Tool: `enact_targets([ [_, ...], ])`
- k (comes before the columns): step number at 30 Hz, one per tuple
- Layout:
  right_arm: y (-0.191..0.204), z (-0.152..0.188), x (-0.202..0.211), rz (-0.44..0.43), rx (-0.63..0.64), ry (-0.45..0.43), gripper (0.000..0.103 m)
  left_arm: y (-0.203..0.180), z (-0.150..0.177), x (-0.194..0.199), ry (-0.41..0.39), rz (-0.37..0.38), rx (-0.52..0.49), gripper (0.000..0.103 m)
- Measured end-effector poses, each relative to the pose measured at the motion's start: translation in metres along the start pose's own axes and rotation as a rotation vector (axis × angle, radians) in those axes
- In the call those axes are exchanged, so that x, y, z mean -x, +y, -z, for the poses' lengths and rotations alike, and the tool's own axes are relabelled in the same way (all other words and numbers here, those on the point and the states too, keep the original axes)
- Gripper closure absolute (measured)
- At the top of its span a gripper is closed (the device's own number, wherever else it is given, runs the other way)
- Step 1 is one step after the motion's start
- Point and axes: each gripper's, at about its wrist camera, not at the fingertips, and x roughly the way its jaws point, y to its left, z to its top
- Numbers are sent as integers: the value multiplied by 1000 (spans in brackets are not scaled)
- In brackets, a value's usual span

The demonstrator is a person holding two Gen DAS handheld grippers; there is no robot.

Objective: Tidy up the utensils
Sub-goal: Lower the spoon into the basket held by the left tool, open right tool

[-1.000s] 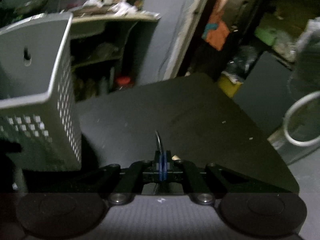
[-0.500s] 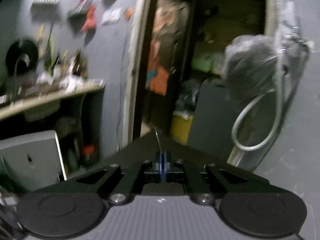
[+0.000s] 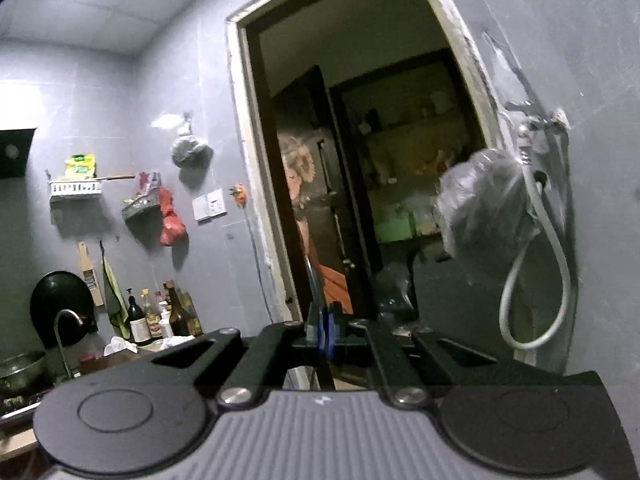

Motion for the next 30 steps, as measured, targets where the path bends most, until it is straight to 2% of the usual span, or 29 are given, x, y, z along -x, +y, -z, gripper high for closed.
enact_targets([
  [6, 26, 18, 5, 6, 32, 1, 100, 0, 1, 0, -2, 1, 2, 17],
  [19, 57, 70, 14, 54, 136, 85, 100, -1, 1, 0, -4, 1, 2, 17],
  [30, 72, 92, 16, 71, 196, 127, 100, 0, 2, 0, -4, 1, 3, 17],
])
